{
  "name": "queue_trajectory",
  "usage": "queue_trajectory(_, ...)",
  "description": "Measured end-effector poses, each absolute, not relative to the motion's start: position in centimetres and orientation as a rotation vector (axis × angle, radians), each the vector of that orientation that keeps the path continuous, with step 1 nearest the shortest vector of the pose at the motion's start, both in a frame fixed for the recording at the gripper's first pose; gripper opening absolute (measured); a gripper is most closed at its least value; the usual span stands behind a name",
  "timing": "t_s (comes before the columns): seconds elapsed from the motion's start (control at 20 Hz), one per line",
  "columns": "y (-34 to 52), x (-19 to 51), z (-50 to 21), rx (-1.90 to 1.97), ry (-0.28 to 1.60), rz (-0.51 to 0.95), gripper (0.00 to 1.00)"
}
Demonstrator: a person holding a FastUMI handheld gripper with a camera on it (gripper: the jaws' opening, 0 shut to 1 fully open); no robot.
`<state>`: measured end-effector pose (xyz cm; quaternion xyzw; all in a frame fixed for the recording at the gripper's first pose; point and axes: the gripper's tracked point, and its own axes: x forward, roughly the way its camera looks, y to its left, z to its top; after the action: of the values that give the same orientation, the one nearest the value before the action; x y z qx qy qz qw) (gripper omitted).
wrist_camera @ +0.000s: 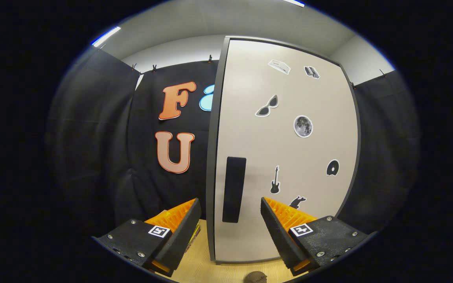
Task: Open the shoe cabinet door, grab the shoes and put them into the shoe cabinet, then close the shoe cabinet door.
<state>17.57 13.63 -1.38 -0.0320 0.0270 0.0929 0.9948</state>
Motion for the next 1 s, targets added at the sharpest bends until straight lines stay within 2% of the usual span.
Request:
queue_trajectory(0.35,14.4,22.0,-2.4,-0.023,0.080,0.172,0.95)
queue_trajectory(0.45,14.4,22.9,-2.3,-0.005,0.071,0.158,0.92)
queue_trajectory(0.55,14.4,23.4,-2.2,-0.011,0.066,0.150,0.83)
queue_trajectory(0.65,14.2,23.8,-2.4,-0.033,0.068,0.130,0.64)
queue_trajectory(0.7,14.1,23.8,-2.6,-0.040,0.077,0.123,0.51)
queue_trajectory(0.75,14.2,23.8,-2.7,-0.033,0.081,0.121,0.45)
queue_trajectory(0.8,14.1,23.9,-2.6,-0.022,0.086,0.120,0.39)
queue_trajectory(1.0,13.9,23.4,-2.7,0.002,0.103,0.122,0.34)
